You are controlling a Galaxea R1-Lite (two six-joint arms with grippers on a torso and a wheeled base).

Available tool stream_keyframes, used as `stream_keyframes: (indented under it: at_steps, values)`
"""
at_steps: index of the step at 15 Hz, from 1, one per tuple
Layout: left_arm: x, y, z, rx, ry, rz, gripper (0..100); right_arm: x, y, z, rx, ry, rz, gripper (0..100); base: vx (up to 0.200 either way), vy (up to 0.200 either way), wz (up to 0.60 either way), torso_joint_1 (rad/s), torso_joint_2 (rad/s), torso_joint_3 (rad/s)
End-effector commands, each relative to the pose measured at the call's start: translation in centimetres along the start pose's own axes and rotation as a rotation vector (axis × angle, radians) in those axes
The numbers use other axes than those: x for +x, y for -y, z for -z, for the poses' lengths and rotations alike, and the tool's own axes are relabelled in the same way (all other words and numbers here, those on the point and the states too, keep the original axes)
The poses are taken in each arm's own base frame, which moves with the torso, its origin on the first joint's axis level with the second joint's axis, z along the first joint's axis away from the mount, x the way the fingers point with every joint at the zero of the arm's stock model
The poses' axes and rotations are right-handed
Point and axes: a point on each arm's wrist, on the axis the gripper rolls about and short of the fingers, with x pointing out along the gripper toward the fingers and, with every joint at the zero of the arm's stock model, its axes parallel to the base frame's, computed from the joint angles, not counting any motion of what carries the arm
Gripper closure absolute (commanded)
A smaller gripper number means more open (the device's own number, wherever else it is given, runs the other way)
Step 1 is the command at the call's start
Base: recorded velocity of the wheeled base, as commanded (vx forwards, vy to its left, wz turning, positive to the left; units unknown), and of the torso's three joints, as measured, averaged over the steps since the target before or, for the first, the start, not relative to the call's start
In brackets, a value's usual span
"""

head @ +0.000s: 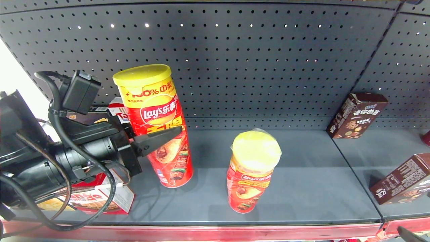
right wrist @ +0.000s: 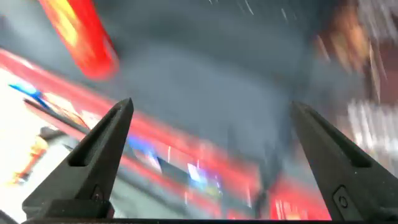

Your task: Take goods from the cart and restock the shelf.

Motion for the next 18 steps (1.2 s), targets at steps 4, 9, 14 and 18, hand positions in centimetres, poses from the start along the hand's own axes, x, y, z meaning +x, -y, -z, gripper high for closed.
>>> stream_keyframes:
  at_steps: [4, 9, 14, 18]
  values:
    - [0.2, 0.1, -0.2, 0.005, 0.006, 0.008, 100, -5.2, -2.0, 7.8, 0.079, -0.107, 0.391, 0, 0.000, 0.000, 0.00, 0.000, 0.00, 0.000]
    - [0.2, 0.2, -0.3, 0.008, 0.009, 0.010, 100, -5.0, -1.9, 8.0, 0.057, -0.048, 0.507, 0, 0.000, 0.000, 0.00, 0.000, 0.00, 0.000]
    - [0.5, 0.7, -0.3, 0.021, 0.009, 0.039, 100, -5.5, -2.4, 8.3, 0.040, 0.086, 0.322, 0, 0.000, 0.000, 0.00, 0.000, 0.00, 0.000]
    - [1.0, 0.9, -0.5, 0.027, 0.017, 0.057, 100, -5.8, -1.9, 8.4, 0.142, 0.058, 0.594, 0, 0.000, 0.000, 0.00, 0.000, 0.00, 0.000]
